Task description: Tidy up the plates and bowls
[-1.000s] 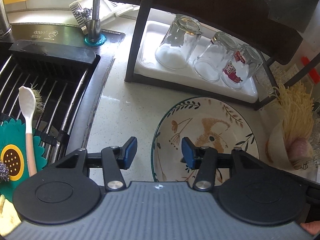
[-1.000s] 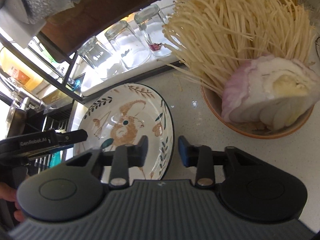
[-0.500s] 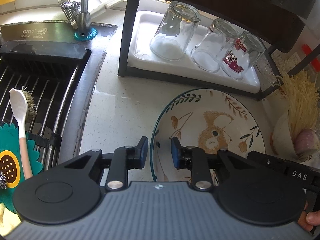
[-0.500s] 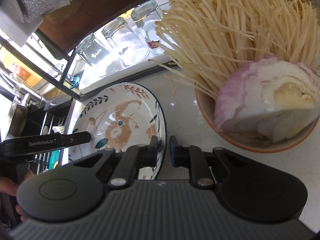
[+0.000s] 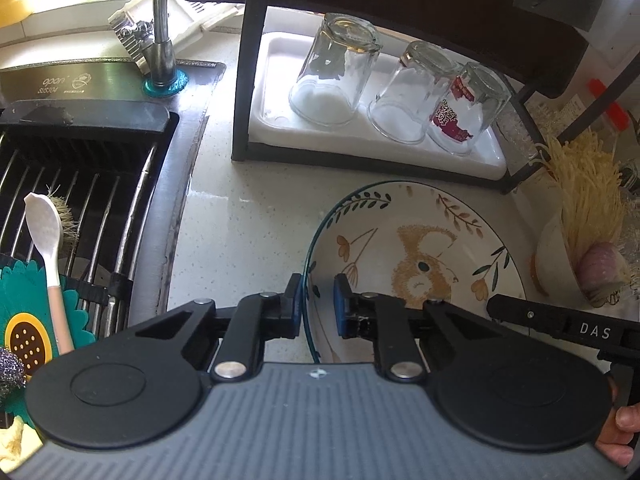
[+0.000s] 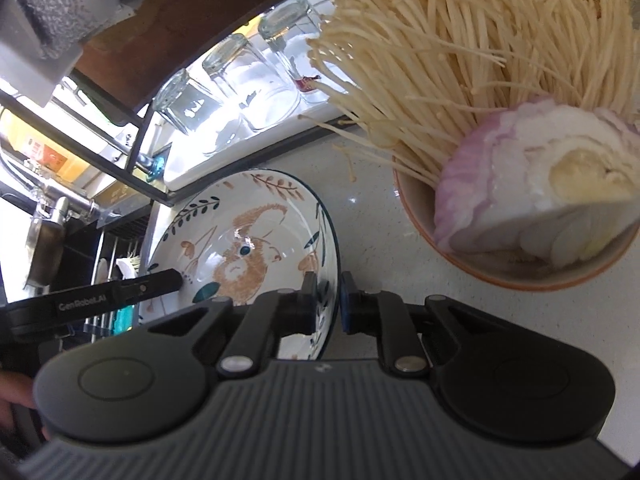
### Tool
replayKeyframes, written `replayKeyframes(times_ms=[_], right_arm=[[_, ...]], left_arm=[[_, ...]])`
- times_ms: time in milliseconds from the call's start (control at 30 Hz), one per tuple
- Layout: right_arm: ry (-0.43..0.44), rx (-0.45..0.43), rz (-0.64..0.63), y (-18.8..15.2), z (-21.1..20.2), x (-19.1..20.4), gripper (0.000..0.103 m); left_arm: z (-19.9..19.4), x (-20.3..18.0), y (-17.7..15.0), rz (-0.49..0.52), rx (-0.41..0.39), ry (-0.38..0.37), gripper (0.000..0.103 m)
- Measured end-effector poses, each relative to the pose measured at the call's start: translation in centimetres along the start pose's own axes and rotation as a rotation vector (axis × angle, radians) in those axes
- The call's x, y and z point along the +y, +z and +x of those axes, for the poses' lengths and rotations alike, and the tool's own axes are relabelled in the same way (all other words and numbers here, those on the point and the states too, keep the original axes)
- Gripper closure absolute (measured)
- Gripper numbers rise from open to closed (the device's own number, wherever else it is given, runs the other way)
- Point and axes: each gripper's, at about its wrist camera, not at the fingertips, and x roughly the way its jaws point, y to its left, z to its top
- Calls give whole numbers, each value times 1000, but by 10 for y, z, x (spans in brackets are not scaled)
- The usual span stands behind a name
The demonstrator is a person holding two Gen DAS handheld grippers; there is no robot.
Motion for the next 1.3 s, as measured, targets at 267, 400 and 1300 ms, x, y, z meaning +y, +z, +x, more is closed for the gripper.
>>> replayKeyframes(times_ms=[267, 400, 1300], right_arm=[[-5, -39, -5, -5, -25, 10, 89], [-14, -59, -15, -10, -43, 13, 88], [-53, -116, 36, -94, -138, -3, 88]], left_arm=[[-27, -7, 3, 21, -27, -24, 85], [-44, -17, -3, 51, -40, -27, 86], [-112, -70, -77, 126, -36, -96, 86]])
